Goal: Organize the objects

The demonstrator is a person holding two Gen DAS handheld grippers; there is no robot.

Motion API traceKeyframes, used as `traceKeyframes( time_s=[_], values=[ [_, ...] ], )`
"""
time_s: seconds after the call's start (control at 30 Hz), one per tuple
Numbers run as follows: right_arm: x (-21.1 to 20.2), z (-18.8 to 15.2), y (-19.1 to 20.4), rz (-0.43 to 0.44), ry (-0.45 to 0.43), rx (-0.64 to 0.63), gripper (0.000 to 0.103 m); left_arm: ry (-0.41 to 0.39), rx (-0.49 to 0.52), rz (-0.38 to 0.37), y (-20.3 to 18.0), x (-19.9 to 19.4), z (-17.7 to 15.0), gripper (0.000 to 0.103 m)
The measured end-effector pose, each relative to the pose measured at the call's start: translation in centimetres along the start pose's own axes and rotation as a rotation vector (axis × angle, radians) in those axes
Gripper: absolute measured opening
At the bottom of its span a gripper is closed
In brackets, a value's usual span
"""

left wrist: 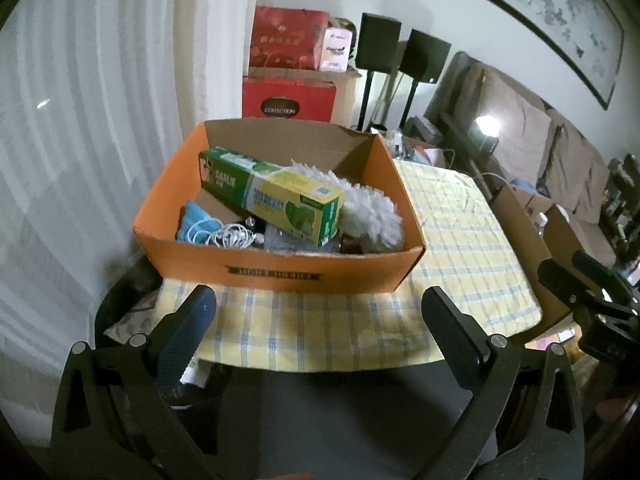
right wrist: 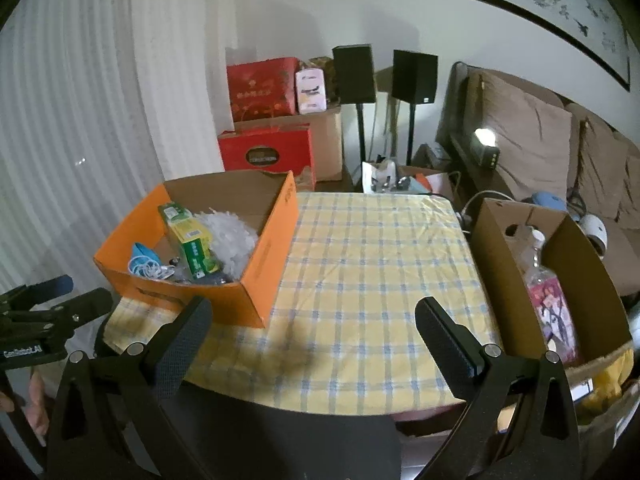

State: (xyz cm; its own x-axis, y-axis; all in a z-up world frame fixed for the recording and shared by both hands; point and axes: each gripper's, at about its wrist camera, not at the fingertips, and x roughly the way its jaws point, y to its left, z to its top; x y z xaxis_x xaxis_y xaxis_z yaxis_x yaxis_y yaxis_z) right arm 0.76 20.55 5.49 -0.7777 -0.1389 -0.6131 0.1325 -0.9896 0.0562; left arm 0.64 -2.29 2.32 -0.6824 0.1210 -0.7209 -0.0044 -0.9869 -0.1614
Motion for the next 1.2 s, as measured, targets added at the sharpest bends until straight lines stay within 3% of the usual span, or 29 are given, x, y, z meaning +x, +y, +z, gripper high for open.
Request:
traceKeyframes(
  time_s=[1.2],
  values=[
    [-1.9, -1.0, 0.0, -0.057, -0.019, 0.016, 0.103, -0.054, 0.035, 0.043, -1.4, -2.1, -0.5, 0.103]
  ],
)
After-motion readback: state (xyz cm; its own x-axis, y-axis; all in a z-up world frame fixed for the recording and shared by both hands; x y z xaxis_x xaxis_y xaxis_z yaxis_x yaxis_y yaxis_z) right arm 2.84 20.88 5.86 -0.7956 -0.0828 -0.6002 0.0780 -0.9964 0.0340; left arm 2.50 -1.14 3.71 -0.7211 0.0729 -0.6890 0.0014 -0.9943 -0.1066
